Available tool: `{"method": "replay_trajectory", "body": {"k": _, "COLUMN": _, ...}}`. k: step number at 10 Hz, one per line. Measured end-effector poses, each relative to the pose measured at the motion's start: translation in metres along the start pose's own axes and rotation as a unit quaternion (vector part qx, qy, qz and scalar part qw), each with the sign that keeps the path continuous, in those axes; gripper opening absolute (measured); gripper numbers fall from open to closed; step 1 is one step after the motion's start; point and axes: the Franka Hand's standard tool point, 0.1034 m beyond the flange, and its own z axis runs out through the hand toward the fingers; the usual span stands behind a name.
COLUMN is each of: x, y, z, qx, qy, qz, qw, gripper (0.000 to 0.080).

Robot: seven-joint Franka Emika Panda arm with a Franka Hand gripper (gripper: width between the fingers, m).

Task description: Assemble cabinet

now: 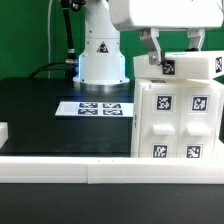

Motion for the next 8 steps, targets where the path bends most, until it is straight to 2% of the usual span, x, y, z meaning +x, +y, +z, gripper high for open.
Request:
{"method": "replay_trajectory", "body": {"k": 7, "x": -0.0003, "y": 0.0004, "z": 0.0000, "qx": 0.000, "qy": 0.000, "qz": 0.013, "qw": 1.000, "gripper": 0.0554}}
{"method": "replay_trajectory", "body": {"k": 8, "x": -0.0004, "y": 0.0004, "z": 0.0001, "qx": 0.000, "qy": 0.000, "qz": 0.046, "qw": 0.999, "gripper": 0.0554}}
